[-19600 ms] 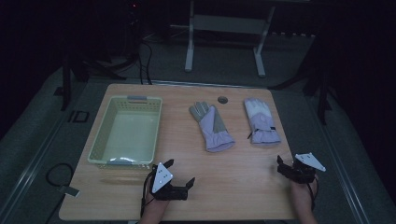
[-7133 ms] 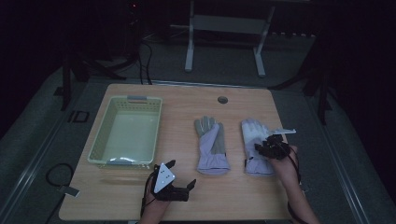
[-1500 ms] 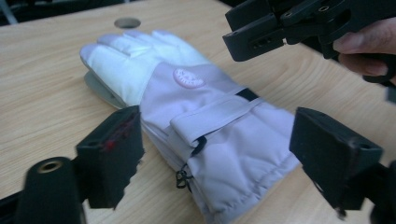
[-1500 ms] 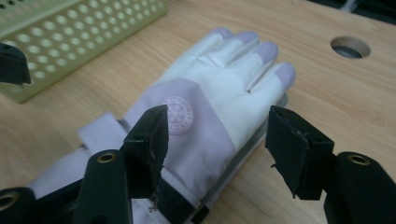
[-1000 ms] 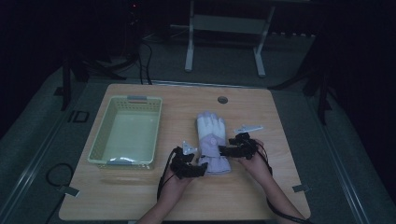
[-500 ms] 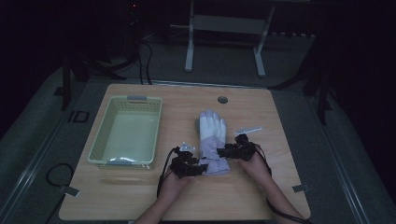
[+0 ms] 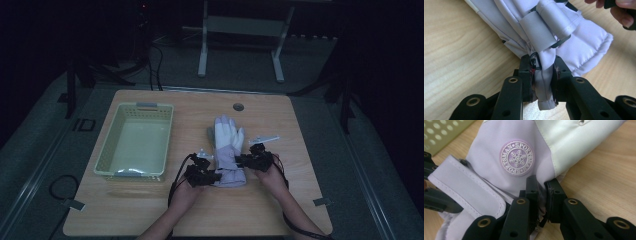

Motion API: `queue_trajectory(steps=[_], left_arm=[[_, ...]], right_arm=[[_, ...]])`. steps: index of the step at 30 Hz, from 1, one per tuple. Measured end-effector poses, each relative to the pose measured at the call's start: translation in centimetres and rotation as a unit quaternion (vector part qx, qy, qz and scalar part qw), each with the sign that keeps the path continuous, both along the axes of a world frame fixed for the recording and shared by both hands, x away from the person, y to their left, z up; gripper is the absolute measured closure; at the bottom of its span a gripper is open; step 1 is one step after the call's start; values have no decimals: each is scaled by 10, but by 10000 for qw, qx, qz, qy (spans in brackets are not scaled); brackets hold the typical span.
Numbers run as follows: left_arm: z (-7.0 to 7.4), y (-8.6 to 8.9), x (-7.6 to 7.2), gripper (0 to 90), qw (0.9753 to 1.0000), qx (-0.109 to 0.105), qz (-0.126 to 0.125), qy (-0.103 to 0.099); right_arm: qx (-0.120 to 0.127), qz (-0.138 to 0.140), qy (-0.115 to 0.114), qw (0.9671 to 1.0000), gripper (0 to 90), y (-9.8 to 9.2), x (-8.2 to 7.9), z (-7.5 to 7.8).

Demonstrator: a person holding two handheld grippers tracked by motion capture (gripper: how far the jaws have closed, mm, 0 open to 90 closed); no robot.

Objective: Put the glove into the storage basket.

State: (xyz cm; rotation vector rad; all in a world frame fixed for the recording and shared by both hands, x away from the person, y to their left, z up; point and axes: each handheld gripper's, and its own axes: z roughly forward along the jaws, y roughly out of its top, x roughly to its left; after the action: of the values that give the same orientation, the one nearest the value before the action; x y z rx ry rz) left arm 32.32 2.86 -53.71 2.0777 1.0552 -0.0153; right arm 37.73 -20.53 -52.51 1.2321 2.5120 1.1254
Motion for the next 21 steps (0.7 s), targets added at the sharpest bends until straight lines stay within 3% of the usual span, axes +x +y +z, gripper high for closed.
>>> queue_trajectory(steps=[2, 5, 6, 9, 16, 21], left_arm=[[12, 2, 3, 743, 9999, 28, -72, -70], [16, 3, 3, 744, 9999, 24, -77, -77], [26, 6, 6, 744, 9998, 87, -132, -146], [38, 12, 7, 745, 9996, 132, -181, -197], [59, 26, 10, 745, 9988, 256, -245, -329], [70, 40, 12, 745, 9989, 229, -218, -350]], right_arm=[[36, -13, -81, 10000, 822, 0, 0, 10], [44, -22, -118, 9999, 823, 1, 0, 14], [37, -14, -197, 9998, 823, 4, 1, 26], [75, 0, -241, 9997, 823, 8, 1, 36], [161, 30, -381, 9991, 823, 21, 3, 55], [233, 75, -459, 9986, 823, 33, 5, 67]])
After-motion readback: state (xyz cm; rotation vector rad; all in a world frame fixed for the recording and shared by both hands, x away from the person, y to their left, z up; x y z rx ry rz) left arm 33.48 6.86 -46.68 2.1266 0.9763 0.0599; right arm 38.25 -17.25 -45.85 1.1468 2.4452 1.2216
